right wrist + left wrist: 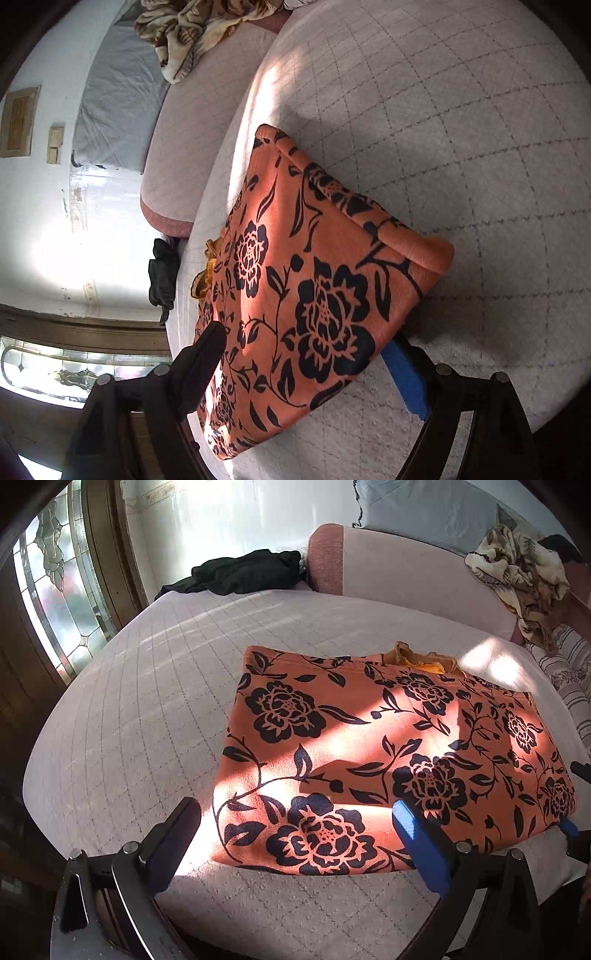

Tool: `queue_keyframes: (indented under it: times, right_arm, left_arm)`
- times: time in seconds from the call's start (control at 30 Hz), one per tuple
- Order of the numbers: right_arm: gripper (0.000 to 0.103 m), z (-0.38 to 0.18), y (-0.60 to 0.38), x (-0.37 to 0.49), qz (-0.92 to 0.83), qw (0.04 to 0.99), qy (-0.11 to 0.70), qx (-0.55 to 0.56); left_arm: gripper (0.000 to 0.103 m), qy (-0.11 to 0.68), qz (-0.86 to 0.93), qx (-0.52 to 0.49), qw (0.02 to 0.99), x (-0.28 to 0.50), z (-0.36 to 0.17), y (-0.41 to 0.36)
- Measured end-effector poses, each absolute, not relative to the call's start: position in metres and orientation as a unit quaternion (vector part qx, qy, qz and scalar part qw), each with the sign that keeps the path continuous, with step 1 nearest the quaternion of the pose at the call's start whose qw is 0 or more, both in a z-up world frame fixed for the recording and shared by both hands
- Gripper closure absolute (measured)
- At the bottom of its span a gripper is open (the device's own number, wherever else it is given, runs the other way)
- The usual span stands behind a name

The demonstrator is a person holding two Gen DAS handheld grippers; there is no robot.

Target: Fold small clothes

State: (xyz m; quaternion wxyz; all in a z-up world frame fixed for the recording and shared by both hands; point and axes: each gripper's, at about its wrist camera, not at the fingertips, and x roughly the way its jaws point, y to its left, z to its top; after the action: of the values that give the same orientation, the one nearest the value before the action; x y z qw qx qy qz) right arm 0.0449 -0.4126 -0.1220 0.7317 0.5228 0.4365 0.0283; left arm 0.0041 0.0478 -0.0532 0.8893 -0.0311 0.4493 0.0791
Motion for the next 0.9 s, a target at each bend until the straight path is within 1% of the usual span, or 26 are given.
queue_keyframes:
  times: [0.2,0.5,0.9]
  right_arm:
    - [0.016,-0.126,-0.416,0.052,0.035,0.736,0.425,0.526]
    - [0.016,-0.122,-0.416,0.058,0.042,0.76,0.416,0.497]
    - [0.016,-0.124,-0.416,0.06,0.046,0.768,0.412,0.488]
  left_arm:
    - [0.0,0.465,0.076,-0.025,0.882,0.024,-0.065,0.036]
    - [0.0,0.473,0.063,-0.005,0.879,0.055,-0.075,0.009]
    - [0.0,0.478,0.057,0.005,0.876,0.07,-0.083,-0.008]
